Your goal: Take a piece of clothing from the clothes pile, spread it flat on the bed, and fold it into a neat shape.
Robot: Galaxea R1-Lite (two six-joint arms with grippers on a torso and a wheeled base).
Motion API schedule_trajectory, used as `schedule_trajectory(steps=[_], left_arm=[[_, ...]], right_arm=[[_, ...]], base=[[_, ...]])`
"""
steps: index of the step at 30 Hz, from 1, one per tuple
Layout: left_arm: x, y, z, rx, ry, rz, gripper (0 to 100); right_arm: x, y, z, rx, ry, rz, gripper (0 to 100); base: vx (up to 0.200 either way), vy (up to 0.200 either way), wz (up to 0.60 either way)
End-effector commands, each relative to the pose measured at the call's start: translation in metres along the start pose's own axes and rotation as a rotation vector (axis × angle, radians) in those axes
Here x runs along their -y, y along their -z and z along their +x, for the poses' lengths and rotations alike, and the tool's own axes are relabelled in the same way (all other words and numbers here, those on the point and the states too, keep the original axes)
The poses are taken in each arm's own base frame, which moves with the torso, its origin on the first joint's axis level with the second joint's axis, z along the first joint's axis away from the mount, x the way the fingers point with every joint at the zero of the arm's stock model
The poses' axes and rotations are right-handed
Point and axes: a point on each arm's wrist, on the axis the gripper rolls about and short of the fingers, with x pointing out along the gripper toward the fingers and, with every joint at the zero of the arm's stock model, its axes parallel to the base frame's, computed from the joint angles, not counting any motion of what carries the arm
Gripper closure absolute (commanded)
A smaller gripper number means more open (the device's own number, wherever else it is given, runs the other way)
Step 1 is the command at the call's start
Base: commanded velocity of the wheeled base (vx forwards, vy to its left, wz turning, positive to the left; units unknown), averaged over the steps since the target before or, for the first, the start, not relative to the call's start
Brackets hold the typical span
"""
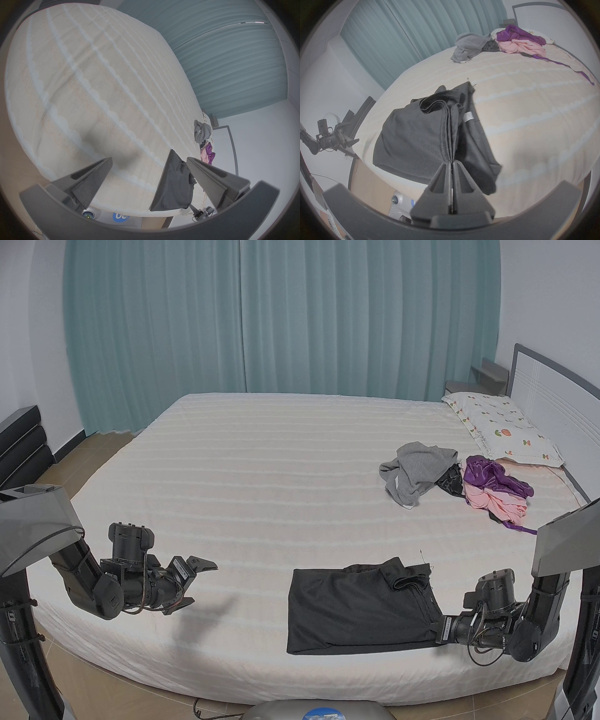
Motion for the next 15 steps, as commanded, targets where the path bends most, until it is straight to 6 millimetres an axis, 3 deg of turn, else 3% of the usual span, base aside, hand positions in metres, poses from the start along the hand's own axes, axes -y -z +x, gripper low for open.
schedule_trajectory(steps=[1,11,12,15], left_arm=[[0.000,0.000,0.000,-0.001,-0.001,-0.001,0],[0.000,0.000,0.001,0.000,0.000,0.000,0],[0.000,0.000,0.001,0.000,0.000,0.000,0],[0.000,0.000,0.000,-0.001,-0.001,-0.001,0]], right_arm=[[0.008,-0.003,-0.013,0.016,0.020,0.011,100],[0.018,0.006,-0.007,-0.031,0.047,0.007,100],[0.018,0.006,-0.007,-0.031,0.047,0.007,0],[0.017,0.003,-0.004,-0.014,0.039,-0.012,0]], base=[[0.000,0.000,0.00],[0.000,0.000,0.00],[0.000,0.000,0.00],[0.000,0.000,0.00]])
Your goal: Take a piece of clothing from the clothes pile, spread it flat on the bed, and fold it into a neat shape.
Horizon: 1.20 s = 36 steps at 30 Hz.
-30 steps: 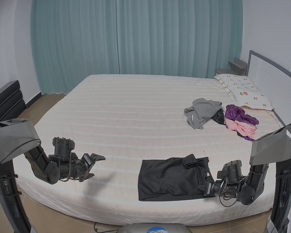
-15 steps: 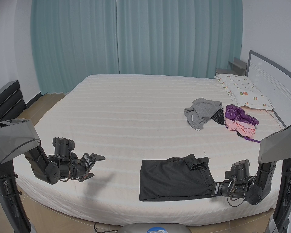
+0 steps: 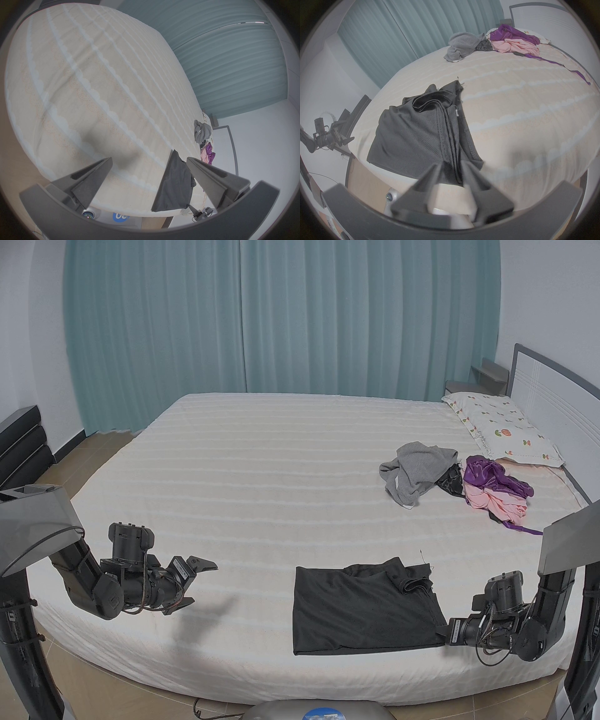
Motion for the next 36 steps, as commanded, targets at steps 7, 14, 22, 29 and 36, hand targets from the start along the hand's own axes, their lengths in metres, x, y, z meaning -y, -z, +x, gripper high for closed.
schedule_trajectory(steps=[7,14,22,29,36], left_arm=[[0.000,0.000,0.000,-0.001,0.000,-0.002,0],[0.000,0.000,0.000,0.000,-0.001,-0.003,0],[0.000,0.000,0.000,-0.001,0.000,0.000,0],[0.001,0.000,0.001,-0.001,0.000,0.003,0],[0.000,0.001,0.001,-0.001,-0.001,0.001,0]], right_arm=[[-0.016,-0.036,0.004,0.176,-0.079,-0.020,0],[-0.046,-0.059,0.024,0.224,-0.162,-0.009,0],[-0.082,-0.064,0.046,0.117,-0.197,0.121,0],[-0.088,-0.072,0.059,0.103,-0.192,0.178,0],[-0.090,-0.066,0.074,0.087,-0.145,0.174,0]], base=[[0.000,0.000,0.00],[0.000,0.000,0.00],[0.000,0.000,0.00],[0.000,0.000,0.00],[0.000,0.000,0.00]])
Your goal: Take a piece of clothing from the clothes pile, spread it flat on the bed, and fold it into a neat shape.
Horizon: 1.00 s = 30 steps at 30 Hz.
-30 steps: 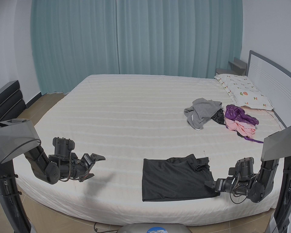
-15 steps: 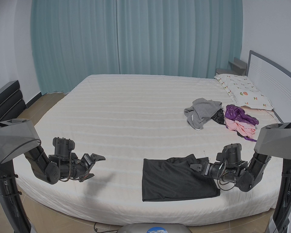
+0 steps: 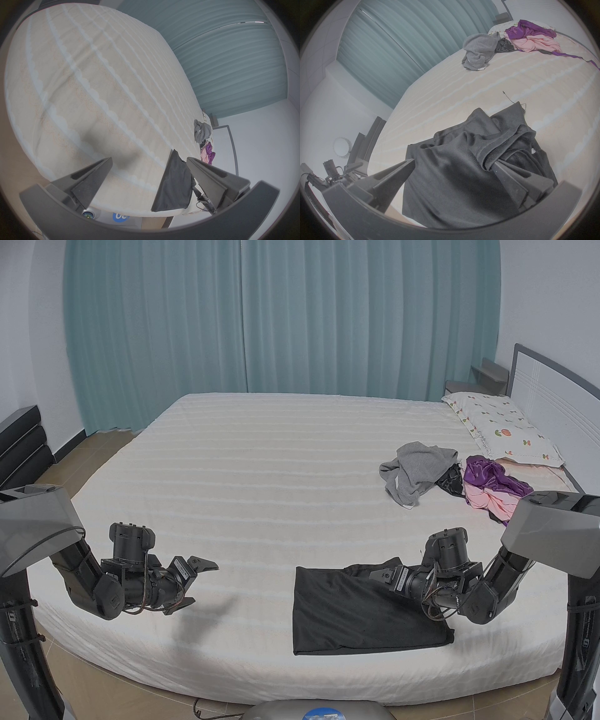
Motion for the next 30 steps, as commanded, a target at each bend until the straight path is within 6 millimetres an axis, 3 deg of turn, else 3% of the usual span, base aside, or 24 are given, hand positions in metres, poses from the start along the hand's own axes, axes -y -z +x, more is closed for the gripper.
schedule_trajectory(steps=[1,5,6,30], left_arm=[[0.000,0.000,0.000,-0.002,-0.001,-0.001,0],[0.000,0.000,0.000,-0.001,0.000,-0.001,0],[0.000,0.000,0.000,-0.001,0.000,0.001,0],[0.000,0.000,0.001,0.000,0.001,0.000,0]], right_arm=[[0.001,0.004,0.010,-0.007,0.018,-0.002,0],[0.000,0.000,0.014,0.019,0.065,-0.003,0],[0.001,-0.001,0.016,0.028,0.073,-0.002,100],[0.051,-0.046,0.019,0.145,0.177,0.067,100]], base=[[0.000,0.000,0.00],[0.000,0.000,0.00],[0.000,0.000,0.00],[0.000,0.000,0.00]])
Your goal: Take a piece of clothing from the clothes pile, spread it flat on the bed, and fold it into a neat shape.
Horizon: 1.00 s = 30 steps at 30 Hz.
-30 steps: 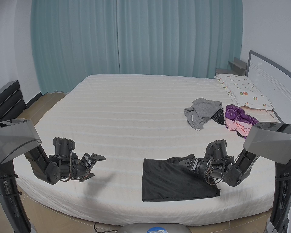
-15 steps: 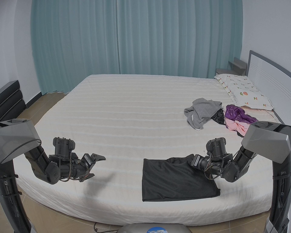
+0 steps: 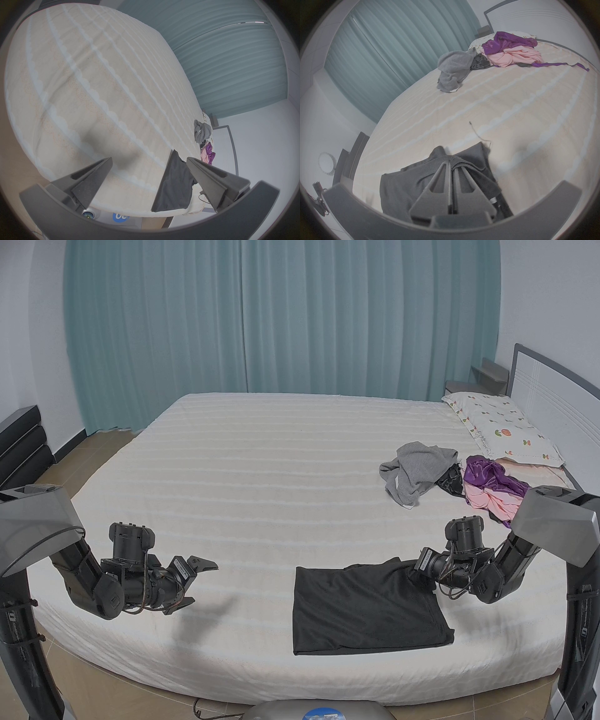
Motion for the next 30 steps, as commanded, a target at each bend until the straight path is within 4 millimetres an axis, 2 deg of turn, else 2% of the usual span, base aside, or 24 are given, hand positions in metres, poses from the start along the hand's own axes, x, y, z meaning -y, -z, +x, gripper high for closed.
schedule_trajectory(steps=[1,4,14,15,23,30], left_arm=[[0.000,0.000,0.000,0.000,0.001,0.000,0],[0.000,0.000,0.000,0.000,0.001,0.000,0],[0.000,0.000,0.001,-0.001,0.000,-0.001,0],[0.000,0.000,0.001,-0.001,0.000,-0.001,0],[-0.001,0.000,0.002,-0.002,-0.003,0.001,0],[-0.001,0.001,0.002,0.000,-0.005,0.001,0]], right_arm=[[0.007,-0.003,0.006,0.006,0.013,0.009,100],[0.009,-0.005,0.016,0.014,0.016,0.015,100],[0.019,-0.010,0.019,0.017,0.029,0.030,100],[0.020,-0.009,0.018,0.012,0.029,0.030,0],[0.024,-0.012,0.011,-0.018,-0.020,0.059,0],[0.025,-0.017,-0.017,-0.045,-0.082,0.104,0]], base=[[0.000,0.000,0.00],[0.000,0.000,0.00],[0.000,0.000,0.00],[0.000,0.000,0.00],[0.000,0.000,0.00],[0.000,0.000,0.00]])
